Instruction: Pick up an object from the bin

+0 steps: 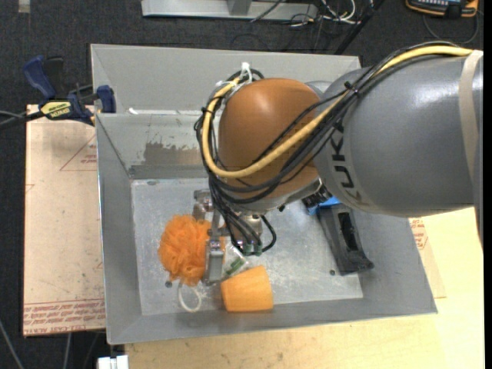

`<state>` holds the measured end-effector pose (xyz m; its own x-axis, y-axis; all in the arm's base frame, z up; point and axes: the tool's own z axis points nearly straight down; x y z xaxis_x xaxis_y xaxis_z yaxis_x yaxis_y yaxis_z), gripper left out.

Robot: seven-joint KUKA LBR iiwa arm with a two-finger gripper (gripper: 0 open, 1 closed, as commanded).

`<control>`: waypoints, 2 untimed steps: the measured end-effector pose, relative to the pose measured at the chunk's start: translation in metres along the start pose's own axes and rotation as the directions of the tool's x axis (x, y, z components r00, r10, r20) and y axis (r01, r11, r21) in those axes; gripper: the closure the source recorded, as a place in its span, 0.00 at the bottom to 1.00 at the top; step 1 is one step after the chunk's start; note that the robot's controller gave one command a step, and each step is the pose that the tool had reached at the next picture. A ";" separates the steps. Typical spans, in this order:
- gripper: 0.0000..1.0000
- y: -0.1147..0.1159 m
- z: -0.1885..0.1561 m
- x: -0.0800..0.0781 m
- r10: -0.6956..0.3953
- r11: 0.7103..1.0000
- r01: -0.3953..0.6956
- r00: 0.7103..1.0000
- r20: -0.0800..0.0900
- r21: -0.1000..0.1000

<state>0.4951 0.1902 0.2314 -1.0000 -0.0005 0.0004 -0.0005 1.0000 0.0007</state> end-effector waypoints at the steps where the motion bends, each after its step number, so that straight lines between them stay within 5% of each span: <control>1: 0.00 -0.035 0.061 0.004 -0.079 0.997 0.079 0.997 0.001 -0.001; 2: 0.00 -0.063 0.074 0.007 -0.420 0.908 0.420 0.908 0.000 -0.001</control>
Offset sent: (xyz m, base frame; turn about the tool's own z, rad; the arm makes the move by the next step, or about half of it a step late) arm -0.0081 -0.0689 -0.0714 -0.4448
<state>0.4878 0.1271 0.1572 -0.9074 -0.4202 0.0004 -0.4202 0.9074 0.0018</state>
